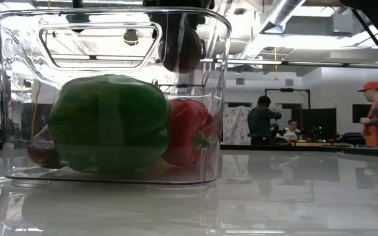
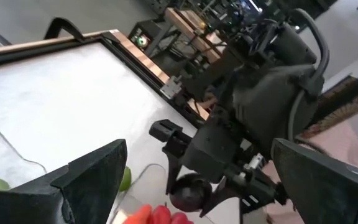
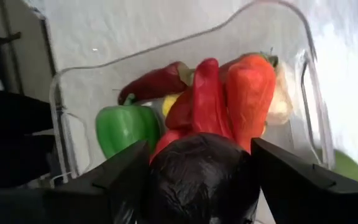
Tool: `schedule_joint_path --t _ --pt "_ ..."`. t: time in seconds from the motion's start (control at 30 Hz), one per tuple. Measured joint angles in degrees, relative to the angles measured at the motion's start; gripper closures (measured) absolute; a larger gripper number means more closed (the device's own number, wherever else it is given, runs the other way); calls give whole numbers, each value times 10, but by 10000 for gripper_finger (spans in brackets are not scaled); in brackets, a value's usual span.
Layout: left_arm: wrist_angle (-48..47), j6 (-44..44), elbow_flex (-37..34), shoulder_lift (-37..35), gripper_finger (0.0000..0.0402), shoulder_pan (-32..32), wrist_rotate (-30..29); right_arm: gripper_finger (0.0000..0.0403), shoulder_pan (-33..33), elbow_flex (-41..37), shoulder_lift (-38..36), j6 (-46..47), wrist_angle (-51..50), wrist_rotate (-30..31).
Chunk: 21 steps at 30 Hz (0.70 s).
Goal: Sort produce into baskets
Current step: Put the black plum into the bottom transparent bin, then put the green lime into the top transparent bin
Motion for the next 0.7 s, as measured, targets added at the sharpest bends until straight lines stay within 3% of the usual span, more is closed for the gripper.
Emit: schedule_joint_path --t 0.23,0.37,0.57,0.7 --pt "0 0 0 0 15 0 26 50 9 0 1 58 -9 20" --pt "0 -6 0 0 15 0 32 28 0 0 -1 59 -70 28" --pt "-22 -16 0 0 15 0 48 28 -17 0 -43 11 -164 143" --pt "-39 -21 0 2 15 0 42 39 -32 -9 -73 -26 -173 170"
